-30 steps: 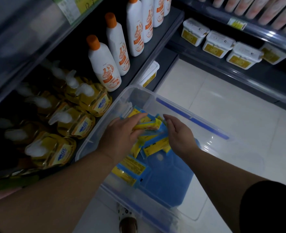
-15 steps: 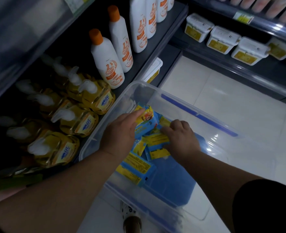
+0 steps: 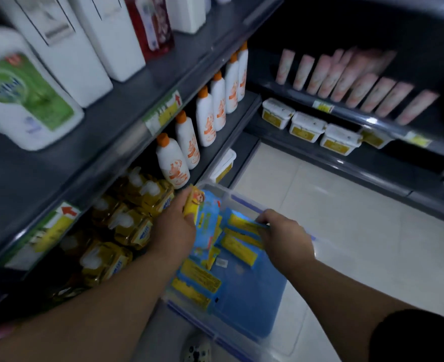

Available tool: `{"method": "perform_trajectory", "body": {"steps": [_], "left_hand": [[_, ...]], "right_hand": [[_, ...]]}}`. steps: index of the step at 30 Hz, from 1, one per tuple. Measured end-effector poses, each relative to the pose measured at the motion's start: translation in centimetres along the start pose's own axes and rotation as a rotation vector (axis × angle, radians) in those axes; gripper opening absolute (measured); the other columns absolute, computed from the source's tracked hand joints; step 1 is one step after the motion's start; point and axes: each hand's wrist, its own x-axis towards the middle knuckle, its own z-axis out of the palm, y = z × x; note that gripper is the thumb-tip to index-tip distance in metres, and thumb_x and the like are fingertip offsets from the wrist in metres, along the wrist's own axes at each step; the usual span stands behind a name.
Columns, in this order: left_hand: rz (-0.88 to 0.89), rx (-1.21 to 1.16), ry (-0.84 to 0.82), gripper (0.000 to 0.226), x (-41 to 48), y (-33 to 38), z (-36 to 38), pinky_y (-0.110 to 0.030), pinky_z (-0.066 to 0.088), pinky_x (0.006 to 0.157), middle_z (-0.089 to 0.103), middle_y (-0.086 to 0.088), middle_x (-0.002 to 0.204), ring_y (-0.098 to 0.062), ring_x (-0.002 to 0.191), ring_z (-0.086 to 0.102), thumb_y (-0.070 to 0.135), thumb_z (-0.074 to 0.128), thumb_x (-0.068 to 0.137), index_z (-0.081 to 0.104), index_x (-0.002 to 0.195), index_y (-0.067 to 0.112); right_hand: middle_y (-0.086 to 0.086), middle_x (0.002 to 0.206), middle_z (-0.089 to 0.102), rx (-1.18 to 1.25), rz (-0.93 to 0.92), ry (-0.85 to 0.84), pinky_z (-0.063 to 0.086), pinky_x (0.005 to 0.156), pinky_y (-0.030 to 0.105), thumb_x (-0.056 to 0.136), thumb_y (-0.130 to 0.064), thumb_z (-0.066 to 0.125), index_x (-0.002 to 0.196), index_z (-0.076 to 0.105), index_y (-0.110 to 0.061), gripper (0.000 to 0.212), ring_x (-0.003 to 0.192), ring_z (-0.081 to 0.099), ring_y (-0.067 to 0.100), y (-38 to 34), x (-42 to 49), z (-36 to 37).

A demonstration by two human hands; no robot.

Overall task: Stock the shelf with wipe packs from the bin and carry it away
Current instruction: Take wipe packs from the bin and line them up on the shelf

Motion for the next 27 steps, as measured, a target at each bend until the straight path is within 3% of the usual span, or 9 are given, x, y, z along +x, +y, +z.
{"method": "perform_trajectory", "body": {"steps": [4,6,8,10,13,18,23,25,27], "left_hand": [[-0.053,-0.165,0.052,0.058,-2.6,4.4,-3.9,-0.029,0.049,0.081,0.062,0.000,0.123,-0.020,0.104,0.061,0.015,0.052,0.092,0.035,0.141,0.041],[-0.108,-0.364,0.043,0.078,-4.7,7.0,-5.8,-0.045,0.056,0.081,0.067,-0.001,0.115,-0.026,0.097,0.066,0.002,0.055,0.082,0.031,0.140,0.049],[-0.163,-0.554,0.030,0.086,-6.9,9.7,-7.7,-0.054,0.057,0.069,0.069,-0.001,0.102,-0.033,0.090,0.067,-0.007,0.055,0.079,0.031,0.139,0.050],[-0.165,-0.687,0.038,0.079,-9.6,12.6,-9.6,-0.039,0.054,0.052,0.067,-0.004,0.096,-0.031,0.080,0.067,-0.013,0.053,0.083,0.038,0.138,0.042],[-0.097,-0.879,0.070,0.067,-14.4,16.5,-12.4,-0.030,0.050,0.043,0.065,-0.010,0.090,-0.023,0.058,0.062,-0.018,0.050,0.084,0.046,0.129,0.031],[-0.021,-1.058,0.086,0.052,-20.7,20.7,-16.2,-0.038,0.057,0.068,0.073,-0.005,0.101,-0.019,0.087,0.066,-0.016,0.050,0.087,0.047,0.121,0.024],[-0.042,-1.149,0.038,0.046,-25.2,23.4,-16.4,-0.052,0.056,0.078,0.067,-0.008,0.094,-0.019,0.079,0.060,-0.013,0.039,0.087,0.055,0.105,0.027],[-0.021,-1.220,0.055,0.030,-26.3,23.8,-17.7,-0.053,0.054,0.079,0.064,-0.005,0.088,-0.019,0.071,0.057,0.001,0.040,0.090,0.061,0.101,0.020],[0.009,-1.258,0.068,0.020,-27.4,23.9,-19.4,-0.053,0.054,0.080,0.064,-0.003,0.090,-0.019,0.071,0.057,0.029,0.049,0.093,0.067,0.091,0.019]], "right_hand": [[-0.002,0.104,0.063,0.154,-0.103,0.207,0.039,0.066,0.032,0.094,-0.025,0.051,0.104,0.054,-0.026,0.010,0.089,0.059,0.028,-3.6,-2.2,-6.3],[-0.001,0.106,0.063,0.229,-0.165,0.280,0.043,0.066,0.035,0.095,-0.025,0.052,0.105,0.053,-0.026,0.011,0.088,0.059,0.030,-5.2,-3.7,-9.5],[-0.003,0.113,0.061,0.297,-0.267,0.309,0.046,0.070,0.036,0.094,-0.023,0.053,0.113,0.054,-0.031,0.021,0.092,0.060,0.027,-6.5,-5.4,-12.4],[-0.008,0.121,0.056,0.363,-0.423,0.283,0.049,0.081,0.039,0.091,-0.021,0.057,0.127,0.053,-0.036,0.039,0.102,0.058,0.022,-7.5,-7.5,-14.9],[-0.011,0.119,0.052,0.398,-0.650,0.245,0.048,0.088,0.034,0.091,-0.009,0.053,0.129,0.054,-0.036,0.046,0.106,0.056,0.016,-8.1,-10.4,-18.1],[-0.014,0.118,0.057,0.413,-0.915,0.205,0.040,0.096,0.018,0.091,-0.007,0.052,0.124,0.059,-0.028,0.040,0.110,0.053,0.003,-9.0,-14.2,-22.3],[-0.019,0.113,0.056,0.540,-0.977,0.230,0.033,0.093,0.005,0.087,0.004,0.051,0.117,0.066,-0.026,0.045,0.106,0.049,-0.013,-11.7,-17.8,-24.9],[-0.012,0.116,0.058,0.560,-1.035,0.207,0.035,0.095,0.007,0.087,0.005,0.050,0.116,0.066,-0.026,0.045,0.110,0.050,-0.009,-12.8,-18.7,-25.8],[-0.008,0.118,0.059,0.571,-1.093,0.201,0.037,0.100,0.012,0.086,0.005,0.050,0.115,0.067,-0.025,0.046,0.113,0.051,-0.003,-14.2,-19.4,-26.4]]}}
